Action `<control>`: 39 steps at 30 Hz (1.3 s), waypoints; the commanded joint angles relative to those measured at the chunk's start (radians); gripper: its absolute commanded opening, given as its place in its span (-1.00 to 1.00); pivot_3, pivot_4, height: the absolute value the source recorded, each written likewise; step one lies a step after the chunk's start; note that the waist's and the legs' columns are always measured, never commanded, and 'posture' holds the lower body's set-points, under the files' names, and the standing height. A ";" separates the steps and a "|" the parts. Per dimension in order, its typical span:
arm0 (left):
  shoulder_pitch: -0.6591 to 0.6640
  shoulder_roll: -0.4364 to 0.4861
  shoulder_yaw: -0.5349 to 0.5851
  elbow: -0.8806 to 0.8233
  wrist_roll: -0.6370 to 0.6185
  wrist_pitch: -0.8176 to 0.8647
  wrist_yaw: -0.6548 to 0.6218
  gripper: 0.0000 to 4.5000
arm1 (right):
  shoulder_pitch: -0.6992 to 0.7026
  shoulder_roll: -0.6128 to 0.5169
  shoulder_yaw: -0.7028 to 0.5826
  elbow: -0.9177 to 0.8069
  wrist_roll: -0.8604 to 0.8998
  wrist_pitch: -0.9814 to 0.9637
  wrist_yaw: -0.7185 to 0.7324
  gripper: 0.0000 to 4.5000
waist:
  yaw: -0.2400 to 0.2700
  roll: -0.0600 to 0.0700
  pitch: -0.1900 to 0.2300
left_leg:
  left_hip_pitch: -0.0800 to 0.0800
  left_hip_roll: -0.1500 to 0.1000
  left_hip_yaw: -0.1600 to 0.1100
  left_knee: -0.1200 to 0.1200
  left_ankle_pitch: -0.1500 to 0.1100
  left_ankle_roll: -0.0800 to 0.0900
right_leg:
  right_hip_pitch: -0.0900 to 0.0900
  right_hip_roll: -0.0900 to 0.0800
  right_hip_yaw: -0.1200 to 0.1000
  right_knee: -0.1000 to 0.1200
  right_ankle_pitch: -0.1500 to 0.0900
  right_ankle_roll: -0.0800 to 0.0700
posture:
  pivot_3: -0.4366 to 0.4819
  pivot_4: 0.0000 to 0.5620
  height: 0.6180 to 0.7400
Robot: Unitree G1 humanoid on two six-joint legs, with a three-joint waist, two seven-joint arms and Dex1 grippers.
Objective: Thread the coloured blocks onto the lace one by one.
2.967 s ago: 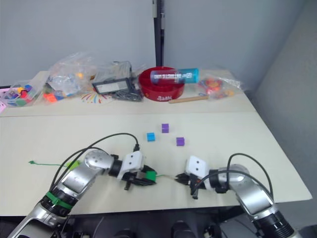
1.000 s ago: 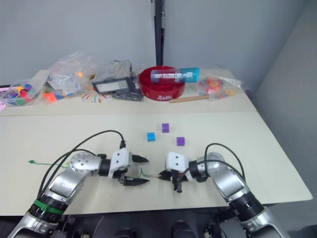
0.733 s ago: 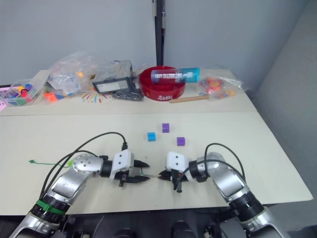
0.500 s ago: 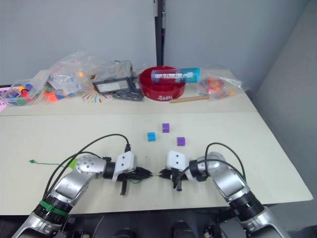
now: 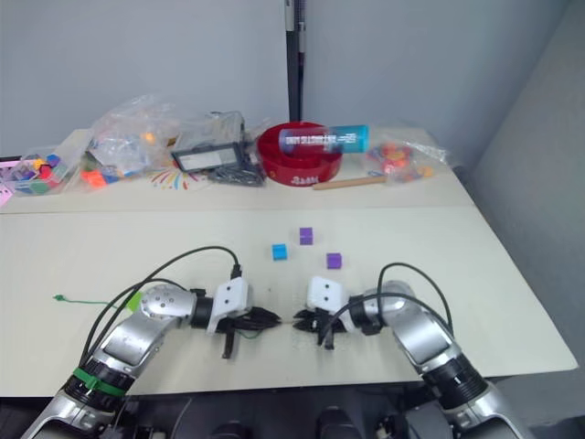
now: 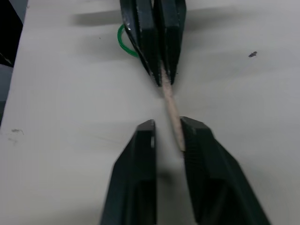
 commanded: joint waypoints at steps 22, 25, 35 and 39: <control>0.034 0.051 0.057 -0.065 -0.031 0.009 -0.008 -1.00 | 0.215 0.271 -0.366 -0.149 0.012 0.099 -0.713 0.99 | 0.000 0.000 0.000 | -0.001 -0.001 0.000 0.000 0.000 0.000 | 0.000 -0.001 0.000 0.000 0.000 0.000 | -0.05 -0.47 0.85; 0.034 0.051 0.058 -0.067 -0.031 0.011 -0.007 -1.00 | 0.196 0.332 -0.330 -0.116 -0.044 0.095 -0.811 0.99 | -0.002 0.000 0.000 | -0.001 0.000 0.000 0.000 0.000 0.000 | -0.001 0.000 0.000 0.000 0.000 0.000 | -0.05 -0.47 0.85; 0.025 0.050 0.064 -0.064 -0.030 0.019 -0.005 -1.00 | 0.127 0.505 -0.316 0.008 -0.139 0.062 -1.050 0.99 | -0.002 0.001 0.000 | -0.001 0.000 0.000 0.000 0.000 0.000 | -0.001 -0.001 0.000 0.000 0.000 0.000 | -0.05 -0.47 0.85; 0.021 0.050 0.064 -0.059 -0.029 0.020 -0.004 -1.00 | 0.091 0.551 -0.329 0.084 -0.139 0.030 -1.103 0.99 | -0.003 0.001 0.000 | -0.002 0.000 0.000 0.000 0.000 0.000 | -0.001 -0.001 0.000 0.000 0.000 0.000 | -0.05 -0.47 0.85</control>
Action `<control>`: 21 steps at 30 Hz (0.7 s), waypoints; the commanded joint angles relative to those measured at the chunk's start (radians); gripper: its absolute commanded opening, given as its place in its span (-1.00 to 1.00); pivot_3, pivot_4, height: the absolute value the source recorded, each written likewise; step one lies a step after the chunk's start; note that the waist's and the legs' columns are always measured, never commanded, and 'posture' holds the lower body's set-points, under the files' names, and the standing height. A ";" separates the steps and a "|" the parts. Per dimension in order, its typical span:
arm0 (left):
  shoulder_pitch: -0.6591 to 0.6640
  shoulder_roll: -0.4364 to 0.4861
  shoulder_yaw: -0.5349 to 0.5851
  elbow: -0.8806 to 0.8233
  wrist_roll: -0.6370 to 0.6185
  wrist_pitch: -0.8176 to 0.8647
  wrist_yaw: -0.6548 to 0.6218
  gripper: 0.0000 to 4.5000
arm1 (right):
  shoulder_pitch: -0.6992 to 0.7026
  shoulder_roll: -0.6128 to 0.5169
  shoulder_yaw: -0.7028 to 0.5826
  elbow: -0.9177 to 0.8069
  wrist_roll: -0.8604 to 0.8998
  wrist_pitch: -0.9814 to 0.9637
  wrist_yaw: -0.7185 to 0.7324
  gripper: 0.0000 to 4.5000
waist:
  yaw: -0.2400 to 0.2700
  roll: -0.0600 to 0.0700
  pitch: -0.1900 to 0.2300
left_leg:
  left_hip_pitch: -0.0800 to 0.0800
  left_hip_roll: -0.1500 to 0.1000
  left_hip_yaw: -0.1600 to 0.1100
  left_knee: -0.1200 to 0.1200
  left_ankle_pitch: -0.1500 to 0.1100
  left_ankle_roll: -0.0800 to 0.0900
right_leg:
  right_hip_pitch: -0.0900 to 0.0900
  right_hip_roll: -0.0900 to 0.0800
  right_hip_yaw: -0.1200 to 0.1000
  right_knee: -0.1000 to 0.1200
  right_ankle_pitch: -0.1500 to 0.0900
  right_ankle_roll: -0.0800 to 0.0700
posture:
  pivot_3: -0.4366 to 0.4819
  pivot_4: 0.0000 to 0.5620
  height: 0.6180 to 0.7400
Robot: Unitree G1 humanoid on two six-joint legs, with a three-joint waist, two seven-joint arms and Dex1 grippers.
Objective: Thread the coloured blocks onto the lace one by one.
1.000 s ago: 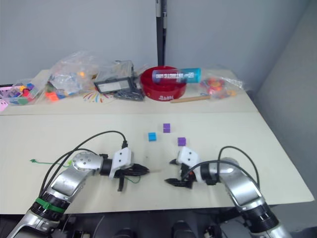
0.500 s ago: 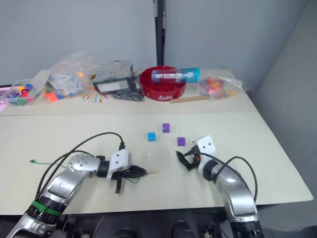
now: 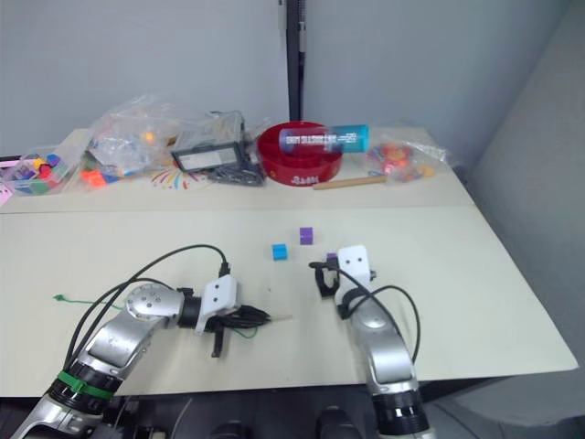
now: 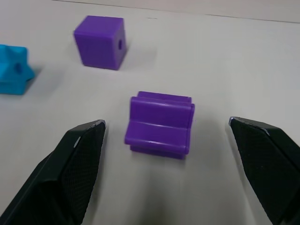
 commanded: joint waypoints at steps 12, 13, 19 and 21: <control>-0.017 0.014 0.025 -0.018 -0.021 -0.001 0.000 -1.00 | 0.027 0.073 0.032 -0.060 -0.020 -0.055 -0.063 -0.47 | -0.002 0.000 0.000 | -0.001 0.000 0.000 0.000 0.000 0.000 | 0.000 0.000 0.000 0.000 0.000 0.000 | -0.05 -0.47 0.85; -0.016 0.014 0.025 -0.018 -0.021 -0.001 0.000 -1.00 | 0.042 0.071 0.035 -0.087 -0.021 -0.044 -0.062 -0.47 | -0.002 0.000 0.000 | -0.001 0.000 0.000 0.000 0.000 0.000 | -0.001 0.000 0.000 0.000 0.000 0.000 | -0.05 -0.47 0.85; -0.015 0.022 0.027 -0.014 -0.023 -0.009 -0.004 -1.00 | 0.240 0.051 0.154 -0.392 -0.024 0.106 -0.033 -0.47 | -0.001 0.001 0.000 | -0.005 0.000 -0.001 0.000 0.000 0.000 | -0.004 0.000 -0.001 0.000 0.000 0.000 | -0.05 -0.47 0.85; -0.019 0.023 0.028 -0.007 -0.022 -0.013 -0.006 -1.00 | 0.316 0.032 0.223 -0.482 -0.019 0.158 -0.015 -0.47 | -0.001 0.001 0.000 | -0.006 0.000 -0.001 0.000 0.000 0.000 | -0.005 0.000 -0.001 0.000 0.000 0.000 | -0.05 -0.47 0.85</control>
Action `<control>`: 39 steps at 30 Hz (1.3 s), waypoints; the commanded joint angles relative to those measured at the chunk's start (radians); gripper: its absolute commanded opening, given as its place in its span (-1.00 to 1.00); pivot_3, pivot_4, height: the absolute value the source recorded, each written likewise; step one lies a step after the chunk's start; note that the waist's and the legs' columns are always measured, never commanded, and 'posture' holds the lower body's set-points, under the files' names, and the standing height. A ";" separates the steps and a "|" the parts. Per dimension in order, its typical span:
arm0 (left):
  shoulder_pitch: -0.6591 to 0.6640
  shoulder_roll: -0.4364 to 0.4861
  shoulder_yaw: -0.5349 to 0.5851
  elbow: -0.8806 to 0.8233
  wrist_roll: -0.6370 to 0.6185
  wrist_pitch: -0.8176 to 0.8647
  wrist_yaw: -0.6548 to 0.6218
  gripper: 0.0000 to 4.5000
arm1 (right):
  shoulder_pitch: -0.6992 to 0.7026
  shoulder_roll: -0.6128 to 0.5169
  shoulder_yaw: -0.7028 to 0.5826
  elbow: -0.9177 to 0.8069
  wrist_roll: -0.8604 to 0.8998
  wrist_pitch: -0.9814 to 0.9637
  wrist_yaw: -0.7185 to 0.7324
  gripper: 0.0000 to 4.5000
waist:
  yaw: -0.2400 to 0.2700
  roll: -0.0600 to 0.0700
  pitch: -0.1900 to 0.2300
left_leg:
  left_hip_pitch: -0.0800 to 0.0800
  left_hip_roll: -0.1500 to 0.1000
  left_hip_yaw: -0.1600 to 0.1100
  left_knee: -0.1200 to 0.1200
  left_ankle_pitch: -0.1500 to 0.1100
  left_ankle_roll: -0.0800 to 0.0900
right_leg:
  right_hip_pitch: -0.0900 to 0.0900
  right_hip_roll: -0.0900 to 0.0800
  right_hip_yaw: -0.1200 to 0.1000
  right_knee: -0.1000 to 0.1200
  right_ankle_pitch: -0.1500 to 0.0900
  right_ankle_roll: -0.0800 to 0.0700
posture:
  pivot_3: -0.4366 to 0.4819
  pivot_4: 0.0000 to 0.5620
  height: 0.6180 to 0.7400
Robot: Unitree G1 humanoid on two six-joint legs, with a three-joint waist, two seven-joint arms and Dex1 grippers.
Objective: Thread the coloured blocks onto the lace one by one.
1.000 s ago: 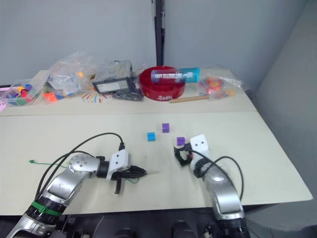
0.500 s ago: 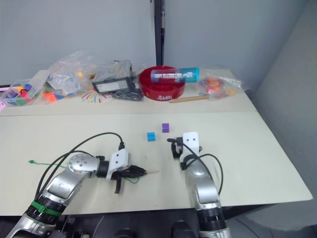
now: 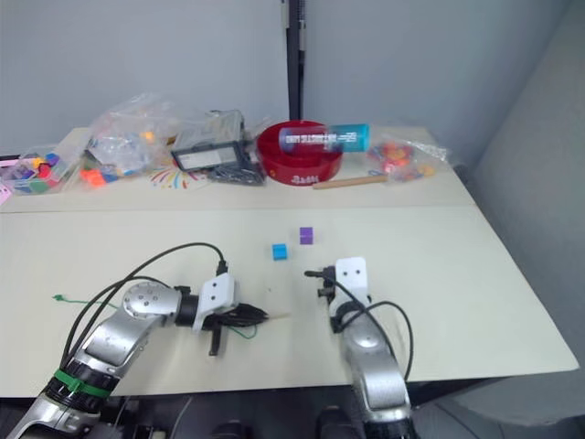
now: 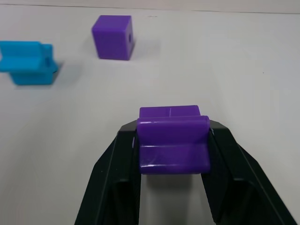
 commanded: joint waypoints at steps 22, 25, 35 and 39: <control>-0.031 -0.004 0.008 0.012 -0.013 -0.016 -0.031 -1.00 | 0.217 -0.109 0.073 -0.320 0.144 0.121 0.162 0.98 | 0.003 -0.003 -0.003 | -0.001 0.000 0.000 0.000 0.000 -0.001 | -0.001 0.000 0.000 -0.001 0.000 0.000 | -0.05 -0.47 0.85; -0.031 -0.007 0.010 0.013 -0.013 -0.016 -0.025 -1.00 | 0.178 -0.239 0.008 -0.377 0.226 0.145 0.298 0.98 | 0.004 -0.003 -0.003 | -0.001 0.000 0.000 0.000 0.000 -0.001 | -0.001 0.000 -0.001 -0.001 0.000 0.000 | -0.05 -0.47 0.85; -0.014 0.024 0.027 -0.088 -0.056 0.067 -0.036 -1.00 | -0.204 -0.764 -0.002 0.013 0.370 -0.140 1.082 0.98 | -0.002 -0.004 -0.002 | 0.005 0.000 0.000 0.001 0.000 0.000 | 0.006 0.000 0.000 -0.002 0.000 0.001 | -0.05 -0.47 0.85; 0.004 0.052 0.028 -0.164 -0.062 0.126 -0.022 -1.00 | -0.356 -0.751 0.081 0.299 0.287 -0.349 1.220 0.98 | 0.001 -0.004 -0.001 | 0.007 0.000 0.001 0.001 0.000 0.000 | 0.007 0.001 0.001 -0.002 0.000 0.001 | -0.05 -0.47 0.85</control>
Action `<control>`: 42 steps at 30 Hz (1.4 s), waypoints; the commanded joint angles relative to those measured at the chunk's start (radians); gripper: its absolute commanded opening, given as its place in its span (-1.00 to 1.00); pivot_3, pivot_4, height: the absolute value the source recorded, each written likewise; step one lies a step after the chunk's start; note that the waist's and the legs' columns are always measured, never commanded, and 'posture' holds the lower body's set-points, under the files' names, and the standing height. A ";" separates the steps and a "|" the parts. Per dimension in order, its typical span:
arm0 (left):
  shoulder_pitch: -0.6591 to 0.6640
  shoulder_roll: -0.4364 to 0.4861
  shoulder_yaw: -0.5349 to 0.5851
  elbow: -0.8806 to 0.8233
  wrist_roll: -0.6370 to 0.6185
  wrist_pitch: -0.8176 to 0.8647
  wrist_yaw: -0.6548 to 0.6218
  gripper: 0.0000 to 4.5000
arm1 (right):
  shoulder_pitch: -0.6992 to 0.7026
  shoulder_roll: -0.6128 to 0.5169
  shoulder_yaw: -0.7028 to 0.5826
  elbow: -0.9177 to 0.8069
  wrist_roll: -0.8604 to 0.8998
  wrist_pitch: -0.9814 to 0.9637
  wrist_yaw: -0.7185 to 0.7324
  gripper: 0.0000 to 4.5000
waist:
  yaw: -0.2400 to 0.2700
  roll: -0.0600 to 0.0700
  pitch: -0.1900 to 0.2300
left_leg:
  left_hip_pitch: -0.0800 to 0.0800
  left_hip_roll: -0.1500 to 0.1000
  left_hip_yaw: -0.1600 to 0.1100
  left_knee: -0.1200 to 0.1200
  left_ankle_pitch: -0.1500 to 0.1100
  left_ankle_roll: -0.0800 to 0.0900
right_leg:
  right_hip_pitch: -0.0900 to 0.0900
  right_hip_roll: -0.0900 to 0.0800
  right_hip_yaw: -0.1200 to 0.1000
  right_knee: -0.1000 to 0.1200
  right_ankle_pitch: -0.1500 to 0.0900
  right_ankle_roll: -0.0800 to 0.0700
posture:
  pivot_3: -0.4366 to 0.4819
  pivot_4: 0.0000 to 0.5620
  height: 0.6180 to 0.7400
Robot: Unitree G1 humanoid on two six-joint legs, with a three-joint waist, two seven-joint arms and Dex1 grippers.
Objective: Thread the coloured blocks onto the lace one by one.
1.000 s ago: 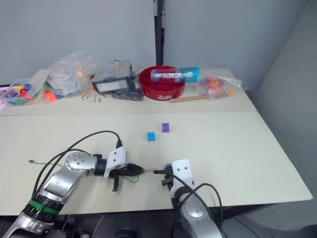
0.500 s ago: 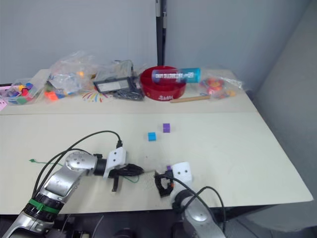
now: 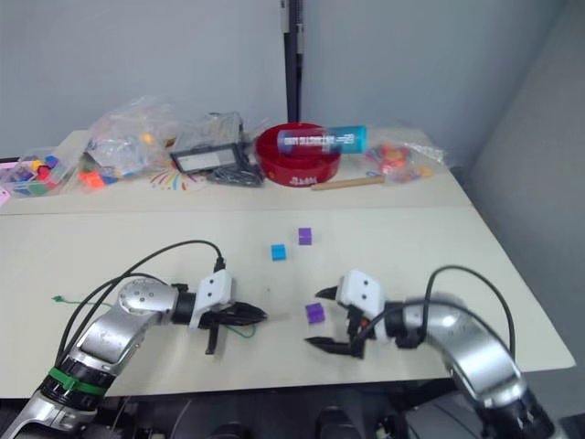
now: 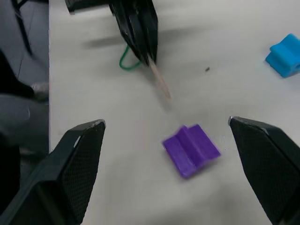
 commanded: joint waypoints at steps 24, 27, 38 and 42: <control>0.018 0.033 -0.018 -0.136 0.013 0.093 0.121 -1.00 | -0.182 0.191 0.099 0.477 -0.148 -0.366 0.187 -0.39 | 0.004 0.001 0.000 | 0.000 0.000 0.000 0.000 0.000 0.000 | 0.000 -0.001 0.000 0.001 0.000 -0.001 | -0.05 -0.47 0.85; 0.004 0.023 -0.037 -0.131 0.021 0.097 0.117 -1.00 | -0.167 0.198 0.105 0.448 -0.156 -0.341 0.162 -0.39 | 0.004 0.001 0.000 | 0.000 0.000 0.000 0.000 0.000 0.000 | 0.000 -0.001 0.000 0.001 0.000 -0.001 | -0.05 -0.47 0.85; -0.004 0.045 -0.070 -0.126 0.056 0.104 0.114 -1.00 | -0.145 0.199 0.118 0.415 -0.174 -0.315 0.132 -0.39 | 0.001 0.001 0.000 | 0.001 0.000 0.000 0.000 0.000 0.000 | 0.000 -0.001 0.000 0.002 0.000 -0.001 | -0.05 -0.47 0.85; -0.010 0.057 -0.099 -0.112 0.090 0.092 0.105 -1.00 | -0.146 0.197 0.124 0.401 -0.181 -0.303 0.131 -0.39 | 0.001 0.001 0.000 | 0.001 0.000 0.000 0.000 0.000 0.000 | 0.000 -0.001 0.001 0.002 0.000 -0.001 | -0.05 -0.47 0.85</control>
